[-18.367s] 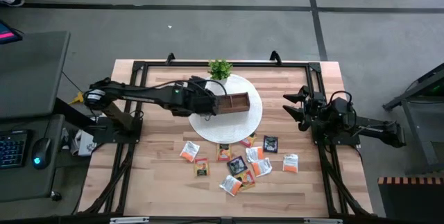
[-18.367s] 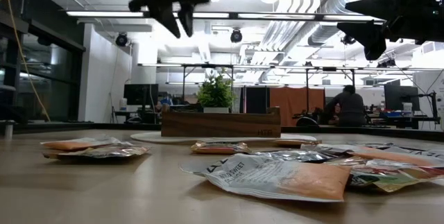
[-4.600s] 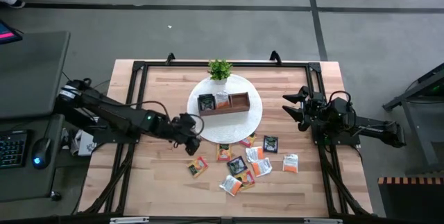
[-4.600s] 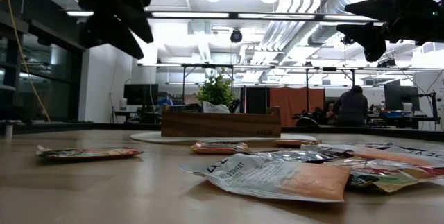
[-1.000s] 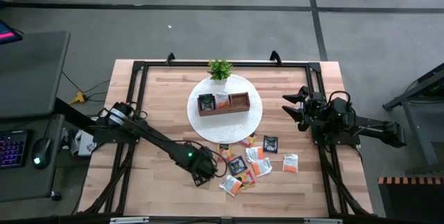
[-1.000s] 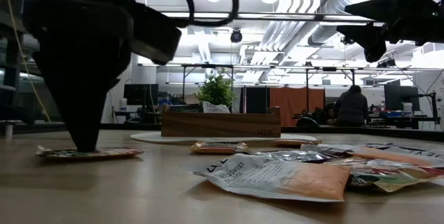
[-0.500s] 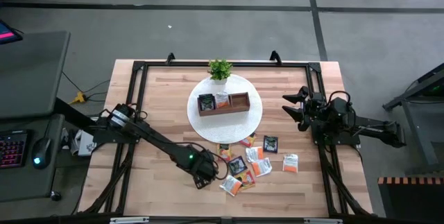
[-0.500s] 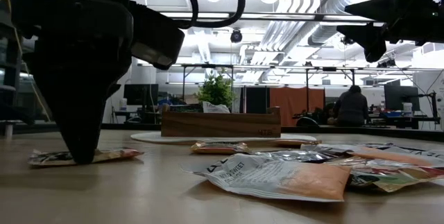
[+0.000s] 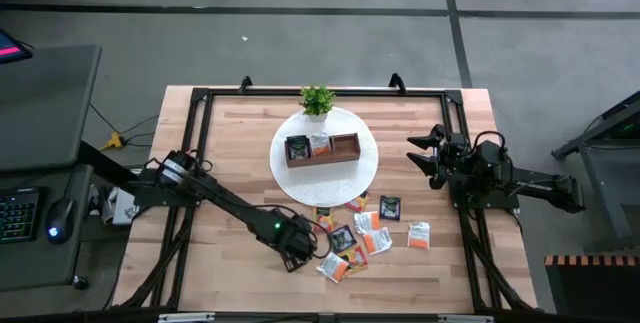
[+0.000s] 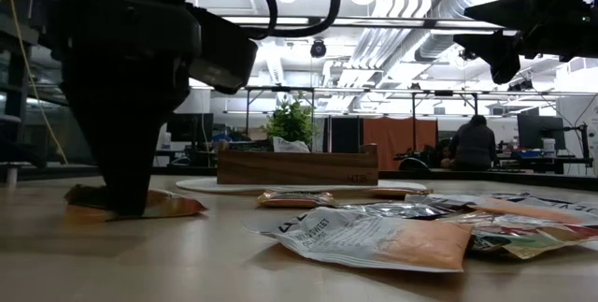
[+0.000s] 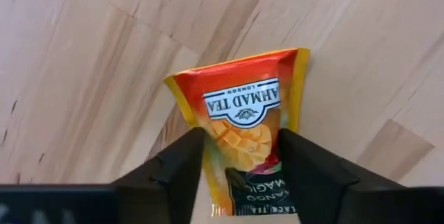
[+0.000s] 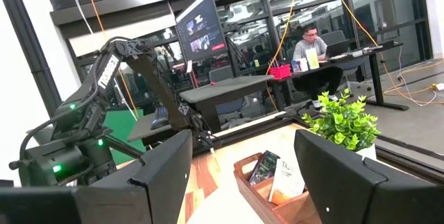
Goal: Pick & Place Tea
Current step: Put the orange tea bag into the right section of the wooden organizer
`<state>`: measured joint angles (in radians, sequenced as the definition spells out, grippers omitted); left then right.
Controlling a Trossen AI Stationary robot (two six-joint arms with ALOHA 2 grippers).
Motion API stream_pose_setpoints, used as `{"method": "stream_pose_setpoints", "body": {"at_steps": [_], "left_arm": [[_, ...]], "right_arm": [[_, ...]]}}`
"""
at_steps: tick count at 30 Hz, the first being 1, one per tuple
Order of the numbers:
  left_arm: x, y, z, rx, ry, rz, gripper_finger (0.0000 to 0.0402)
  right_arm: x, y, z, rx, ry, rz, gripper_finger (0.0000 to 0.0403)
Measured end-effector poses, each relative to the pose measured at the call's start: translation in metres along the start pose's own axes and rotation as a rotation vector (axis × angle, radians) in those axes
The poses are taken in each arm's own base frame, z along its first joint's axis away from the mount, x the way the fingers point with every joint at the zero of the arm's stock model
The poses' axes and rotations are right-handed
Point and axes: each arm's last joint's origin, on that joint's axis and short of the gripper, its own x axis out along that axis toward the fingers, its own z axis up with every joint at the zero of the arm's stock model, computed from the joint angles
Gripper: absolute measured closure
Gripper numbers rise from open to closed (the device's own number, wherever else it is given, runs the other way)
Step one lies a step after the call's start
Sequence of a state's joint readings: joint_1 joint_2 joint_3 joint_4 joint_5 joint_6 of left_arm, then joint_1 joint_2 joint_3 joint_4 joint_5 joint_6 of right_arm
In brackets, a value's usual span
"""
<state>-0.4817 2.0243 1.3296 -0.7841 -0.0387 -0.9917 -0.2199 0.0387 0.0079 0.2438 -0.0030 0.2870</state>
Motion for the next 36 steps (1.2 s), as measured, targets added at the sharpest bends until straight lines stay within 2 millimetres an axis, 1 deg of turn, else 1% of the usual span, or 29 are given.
{"method": "stream_pose_setpoints", "body": {"at_steps": [11,14,15,20,28,36], "left_arm": [[0.0,0.001,0.001,0.0,0.007,0.002,0.0354],[-0.004,0.0,0.002,0.026,0.014,0.018,0.0388],[-0.006,-0.001,0.003,0.038,0.014,0.023,0.0393],[-0.019,-0.005,0.008,0.091,-0.025,0.09,0.0394],[-0.035,-0.009,0.017,0.162,-0.148,0.179,0.0399],[-0.048,-0.01,0.021,0.287,-0.181,0.236,0.0401]], "right_arm": [[0.0,0.0,0.0,0.0,0.0,0.0,0.0153],[0.0,0.0,0.0,0.0,0.0,0.0,0.0153],[0.0,0.0,0.0,0.0,0.0,0.0,0.0153],[0.0,0.0,0.0,0.0,0.0,0.0,0.0153],[0.0,0.0,0.0,0.0,0.0,0.0,0.0153],[0.0,0.0,0.0,0.0,0.0,0.0,0.0153]]}}
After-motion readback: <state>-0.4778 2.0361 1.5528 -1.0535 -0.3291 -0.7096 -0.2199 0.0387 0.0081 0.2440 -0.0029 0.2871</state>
